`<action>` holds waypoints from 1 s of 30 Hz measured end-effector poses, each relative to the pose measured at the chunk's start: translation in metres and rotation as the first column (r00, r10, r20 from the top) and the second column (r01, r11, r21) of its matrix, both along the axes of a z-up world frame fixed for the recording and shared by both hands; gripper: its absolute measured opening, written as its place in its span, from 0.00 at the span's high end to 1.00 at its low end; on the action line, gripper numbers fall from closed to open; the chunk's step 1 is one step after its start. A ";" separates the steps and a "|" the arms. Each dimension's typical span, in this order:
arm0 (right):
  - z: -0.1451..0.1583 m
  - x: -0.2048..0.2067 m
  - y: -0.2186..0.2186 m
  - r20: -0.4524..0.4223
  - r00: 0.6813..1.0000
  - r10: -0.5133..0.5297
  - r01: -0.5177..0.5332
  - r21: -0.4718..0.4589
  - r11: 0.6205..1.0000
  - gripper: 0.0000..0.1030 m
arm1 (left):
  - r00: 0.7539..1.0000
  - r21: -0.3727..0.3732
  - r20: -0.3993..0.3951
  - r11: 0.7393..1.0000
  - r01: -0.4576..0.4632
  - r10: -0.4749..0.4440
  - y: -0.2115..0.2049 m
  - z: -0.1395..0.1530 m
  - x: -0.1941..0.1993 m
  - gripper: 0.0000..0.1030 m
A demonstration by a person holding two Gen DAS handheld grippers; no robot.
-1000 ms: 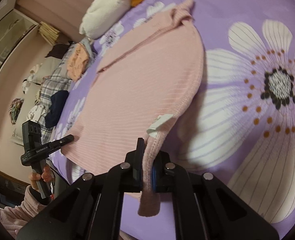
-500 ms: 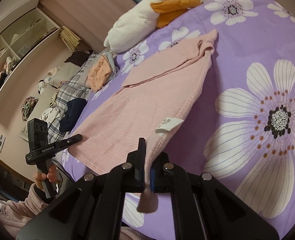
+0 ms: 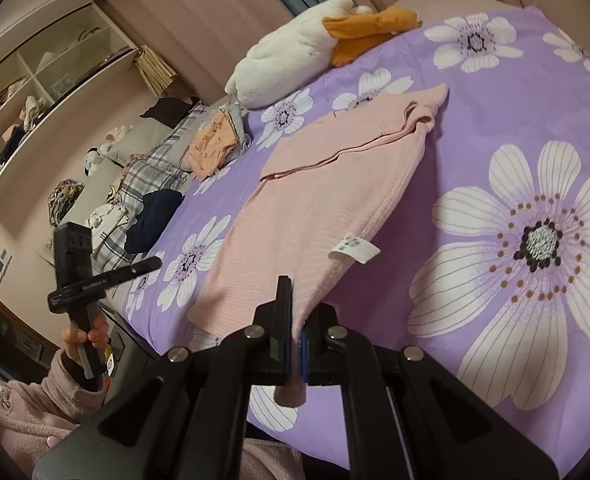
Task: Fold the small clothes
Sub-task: 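Lift the hem with both grippers and carry it toward the collar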
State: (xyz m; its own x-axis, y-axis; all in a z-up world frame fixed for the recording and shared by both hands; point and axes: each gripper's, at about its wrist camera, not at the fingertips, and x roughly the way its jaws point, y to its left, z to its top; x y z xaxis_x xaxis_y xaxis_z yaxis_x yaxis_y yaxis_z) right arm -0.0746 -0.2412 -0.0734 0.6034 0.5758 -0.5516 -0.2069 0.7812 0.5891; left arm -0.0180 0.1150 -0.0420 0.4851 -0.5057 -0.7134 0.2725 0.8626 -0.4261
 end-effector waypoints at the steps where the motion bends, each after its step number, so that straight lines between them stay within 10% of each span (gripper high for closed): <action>1: -0.002 0.001 0.001 -0.008 1.000 0.001 -0.002 -0.005 1.000 0.95 | 1.000 0.007 -0.018 1.000 -0.024 0.024 0.004 -0.007 0.003 1.00; 14: -0.045 0.006 -0.009 -0.156 0.987 -0.031 0.031 -0.003 1.000 0.87 | 0.962 -0.060 -0.235 0.986 -0.154 0.136 0.038 -0.076 0.030 0.97; 19: -0.051 0.005 -0.011 -0.182 0.982 -0.046 0.046 -0.004 0.999 0.85 | 0.959 -0.166 -0.243 0.967 -0.192 0.148 0.046 -0.077 0.030 0.39; 30: -0.054 0.010 -0.011 -0.192 0.980 -0.045 0.046 0.000 0.999 0.85 | 0.965 -0.192 -0.255 0.976 -0.106 0.055 0.033 -0.088 0.044 0.39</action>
State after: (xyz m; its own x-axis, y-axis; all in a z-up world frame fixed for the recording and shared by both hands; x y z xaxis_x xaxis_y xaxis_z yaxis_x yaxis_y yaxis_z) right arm -0.0648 -0.2519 -0.1273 0.5125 0.5528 -0.6571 -0.0543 0.7846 0.6177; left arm 0.0257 0.1477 -0.1299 0.3518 -0.6181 -0.7030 0.0699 0.7663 -0.6387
